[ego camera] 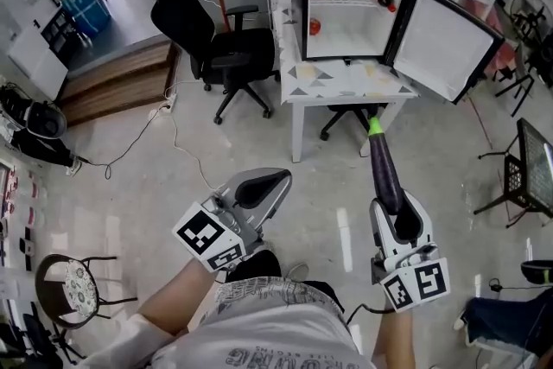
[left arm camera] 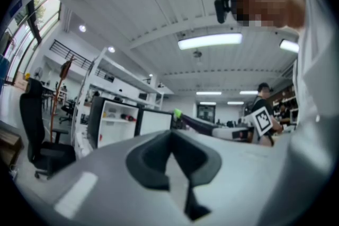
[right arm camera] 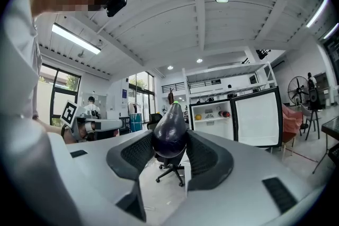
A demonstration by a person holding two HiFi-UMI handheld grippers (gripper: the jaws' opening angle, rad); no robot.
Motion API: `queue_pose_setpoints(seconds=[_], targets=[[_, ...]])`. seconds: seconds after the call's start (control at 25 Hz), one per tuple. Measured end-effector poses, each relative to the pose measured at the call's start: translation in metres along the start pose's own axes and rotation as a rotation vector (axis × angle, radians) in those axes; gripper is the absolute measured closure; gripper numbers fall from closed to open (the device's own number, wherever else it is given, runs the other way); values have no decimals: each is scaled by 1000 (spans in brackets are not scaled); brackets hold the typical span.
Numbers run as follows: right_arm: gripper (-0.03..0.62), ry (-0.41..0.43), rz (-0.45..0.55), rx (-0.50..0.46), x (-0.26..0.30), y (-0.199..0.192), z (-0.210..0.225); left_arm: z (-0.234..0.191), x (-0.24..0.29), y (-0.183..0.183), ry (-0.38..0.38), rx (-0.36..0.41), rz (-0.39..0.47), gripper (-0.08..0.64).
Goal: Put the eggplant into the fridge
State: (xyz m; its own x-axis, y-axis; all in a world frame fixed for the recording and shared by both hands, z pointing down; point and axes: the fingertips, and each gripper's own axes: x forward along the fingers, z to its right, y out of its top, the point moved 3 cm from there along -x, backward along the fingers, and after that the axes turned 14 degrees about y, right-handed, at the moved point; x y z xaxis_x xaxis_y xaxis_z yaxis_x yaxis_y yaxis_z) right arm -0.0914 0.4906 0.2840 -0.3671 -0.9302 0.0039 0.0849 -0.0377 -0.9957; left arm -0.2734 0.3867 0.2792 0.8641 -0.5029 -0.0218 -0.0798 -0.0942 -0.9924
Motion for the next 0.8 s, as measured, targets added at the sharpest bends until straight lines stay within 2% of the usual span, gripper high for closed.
queue_pose_setpoints(seconds=[0.32, 0.8], targets=[[400, -1, -1, 19, -9, -8, 24, 8, 20, -6, 9, 8, -3, 552], [400, -4, -32, 19, 21, -18, 71, -17, 71, -20, 12, -13, -2, 552]])
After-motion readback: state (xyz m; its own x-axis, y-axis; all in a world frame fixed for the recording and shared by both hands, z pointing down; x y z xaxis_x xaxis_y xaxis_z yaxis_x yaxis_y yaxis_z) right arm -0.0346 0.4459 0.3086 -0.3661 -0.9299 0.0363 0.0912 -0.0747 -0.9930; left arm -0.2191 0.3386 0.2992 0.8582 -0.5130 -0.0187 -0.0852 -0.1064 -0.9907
